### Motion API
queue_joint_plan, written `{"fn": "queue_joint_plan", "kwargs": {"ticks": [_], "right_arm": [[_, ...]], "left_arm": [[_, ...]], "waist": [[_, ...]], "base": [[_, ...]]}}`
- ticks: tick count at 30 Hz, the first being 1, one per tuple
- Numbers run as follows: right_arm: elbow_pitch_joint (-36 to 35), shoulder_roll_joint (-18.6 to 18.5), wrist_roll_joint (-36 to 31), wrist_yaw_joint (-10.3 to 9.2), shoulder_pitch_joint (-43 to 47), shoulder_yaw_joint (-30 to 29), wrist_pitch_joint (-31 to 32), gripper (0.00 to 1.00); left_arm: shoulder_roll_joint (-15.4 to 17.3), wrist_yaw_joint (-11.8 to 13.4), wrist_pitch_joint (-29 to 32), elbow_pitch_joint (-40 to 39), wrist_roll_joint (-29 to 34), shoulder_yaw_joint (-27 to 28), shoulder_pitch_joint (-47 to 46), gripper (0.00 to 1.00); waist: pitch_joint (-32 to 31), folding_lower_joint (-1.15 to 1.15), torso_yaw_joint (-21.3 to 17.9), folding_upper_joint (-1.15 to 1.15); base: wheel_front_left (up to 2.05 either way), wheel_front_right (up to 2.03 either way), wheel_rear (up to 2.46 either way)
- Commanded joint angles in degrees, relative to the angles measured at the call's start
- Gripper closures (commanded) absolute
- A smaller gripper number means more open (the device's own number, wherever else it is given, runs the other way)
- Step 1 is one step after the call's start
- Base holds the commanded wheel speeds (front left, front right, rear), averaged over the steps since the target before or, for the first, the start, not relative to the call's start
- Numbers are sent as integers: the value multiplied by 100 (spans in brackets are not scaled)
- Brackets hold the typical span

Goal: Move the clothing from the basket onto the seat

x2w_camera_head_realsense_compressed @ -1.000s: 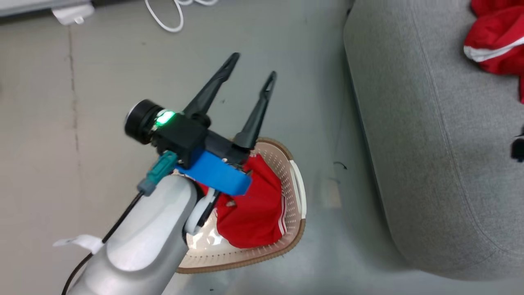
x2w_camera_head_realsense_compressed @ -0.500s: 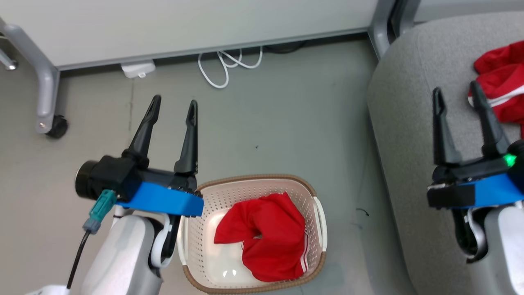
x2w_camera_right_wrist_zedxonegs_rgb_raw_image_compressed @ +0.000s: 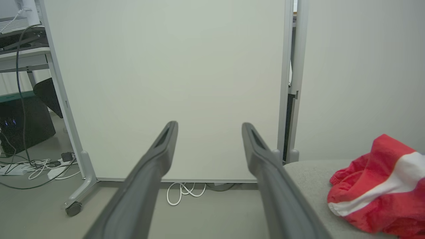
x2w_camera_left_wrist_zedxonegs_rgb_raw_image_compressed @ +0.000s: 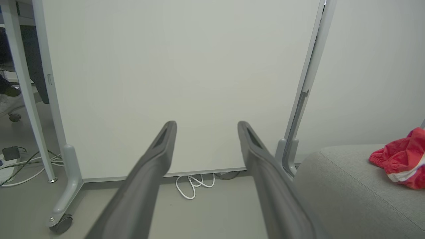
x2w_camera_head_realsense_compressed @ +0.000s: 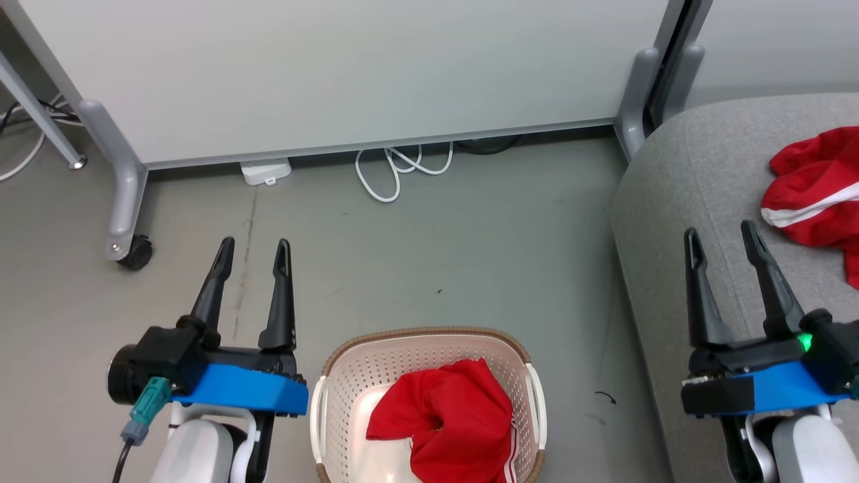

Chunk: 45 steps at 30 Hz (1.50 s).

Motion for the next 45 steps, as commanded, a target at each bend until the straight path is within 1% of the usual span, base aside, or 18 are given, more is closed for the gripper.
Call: {"fn": "queue_joint_plan", "kwargs": {"ticks": [1, 12, 26, 33, 36, 39, 45], "right_arm": [[-46, 43, -47, 3, 142, -43, -1, 0], [7, 239, -92, 3, 640, -235, -1, 0], [48, 287, -57, 3, 631, -204, -1, 0], [50, 289, -15, 3, 619, -186, -1, 0], [19, 289, 2, 3, 556, -187, -1, 0], [4, 288, -9, 3, 440, -122, -1, 0], [-80, 286, -25, 3, 112, -9, -1, 0]], "left_arm": [[-19, -20, -15, 1, 52, 51, 75, 0], [-145, -139, -15, 65, 209, 210, 364, 0], [-193, -197, -15, 126, 315, 261, 370, 0], [-170, -187, -15, 150, 327, 227, 289, 0], [-139, -185, -15, 203, 315, 86, 139, 0], [-40, -186, -15, 340, 253, -159, -101, 0], [136, -187, -15, 852, 51, -749, -739, 0]], "waist": [[-55, 1, 1, 0], [-282, 1, -66, 0], [-274, 1, -111, 0], [-241, 1, -117, 0], [-156, 1, -119, 0], [-18, 1, -155, 0], [419, 1, -319, 0]], "base": [[0, 0, 0], [0, 0, 0], [0, 0, 0], [0, 0, 0], [0, 0, 0], [0, 0, 0], [0, 0, 0]]}}
